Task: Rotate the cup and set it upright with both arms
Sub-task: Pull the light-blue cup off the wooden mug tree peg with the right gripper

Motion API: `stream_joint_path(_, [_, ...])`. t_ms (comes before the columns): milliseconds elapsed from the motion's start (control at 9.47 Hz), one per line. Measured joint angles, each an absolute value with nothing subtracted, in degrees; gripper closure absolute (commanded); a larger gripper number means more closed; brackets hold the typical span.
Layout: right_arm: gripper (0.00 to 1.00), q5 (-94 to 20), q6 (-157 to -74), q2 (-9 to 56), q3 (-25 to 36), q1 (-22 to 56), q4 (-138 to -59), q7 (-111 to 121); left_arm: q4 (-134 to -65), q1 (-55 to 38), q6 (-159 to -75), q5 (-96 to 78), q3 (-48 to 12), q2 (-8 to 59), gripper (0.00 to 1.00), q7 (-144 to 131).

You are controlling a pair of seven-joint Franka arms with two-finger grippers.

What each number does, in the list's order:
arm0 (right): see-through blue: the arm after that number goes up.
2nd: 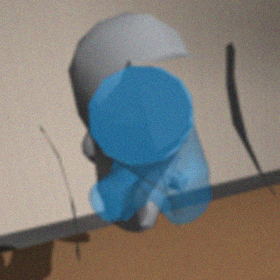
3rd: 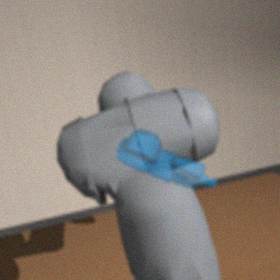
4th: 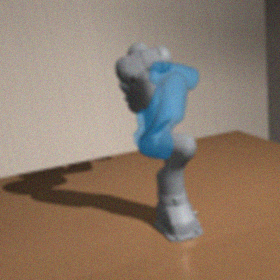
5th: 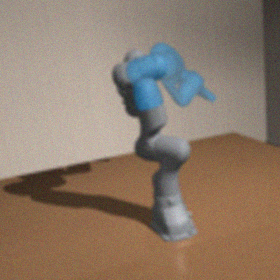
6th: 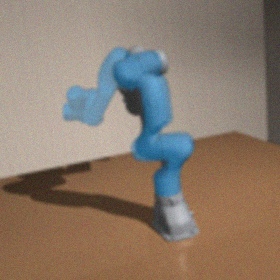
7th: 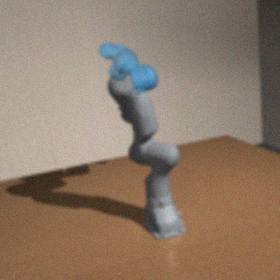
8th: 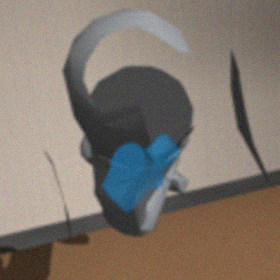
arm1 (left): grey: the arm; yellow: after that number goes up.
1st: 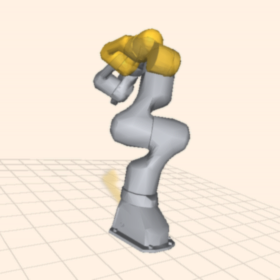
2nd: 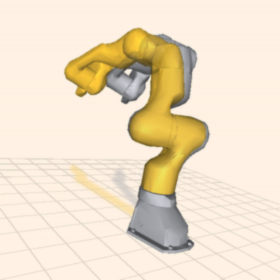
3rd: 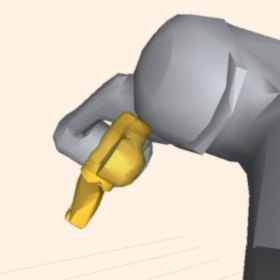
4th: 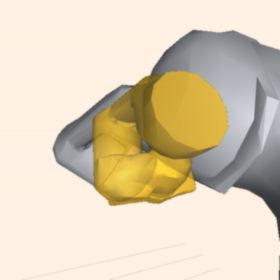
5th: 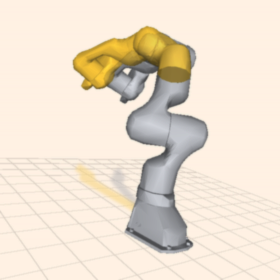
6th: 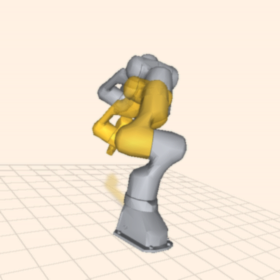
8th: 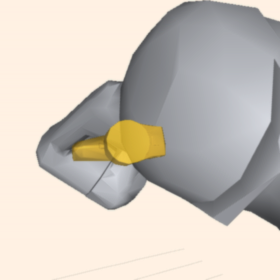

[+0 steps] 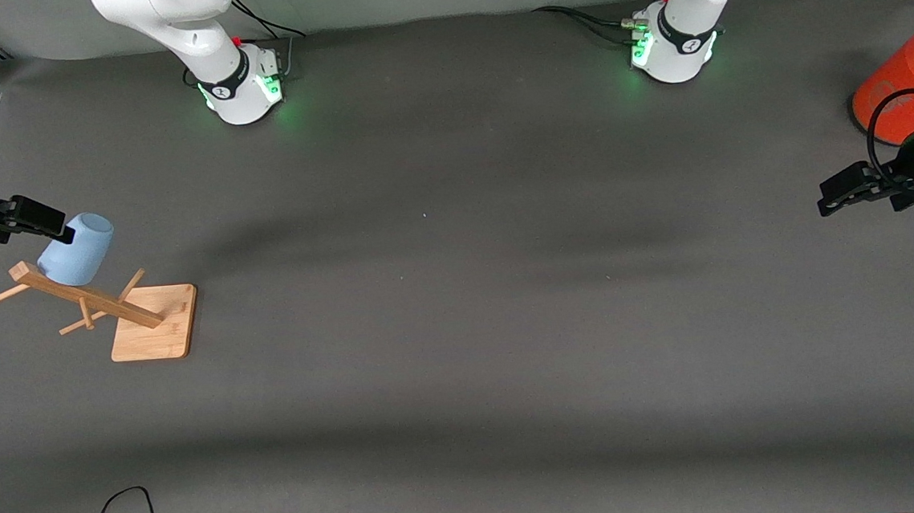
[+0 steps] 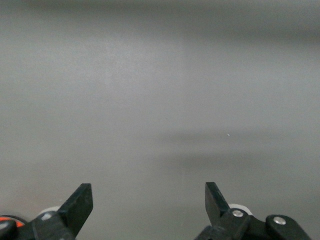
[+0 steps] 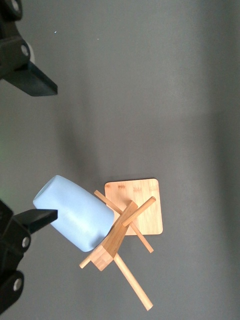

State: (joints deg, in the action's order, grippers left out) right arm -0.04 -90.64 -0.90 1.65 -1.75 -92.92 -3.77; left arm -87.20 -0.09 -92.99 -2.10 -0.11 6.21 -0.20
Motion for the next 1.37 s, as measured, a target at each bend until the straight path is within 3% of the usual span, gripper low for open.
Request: stream_joint_path(1373, [0.00, 0.01, -90.62, -0.59, 3.03, -1.73, -93.41, -3.77, -87.16, 4.58, -90.83, -3.27, -0.39, 6.10, 0.00, 0.08])
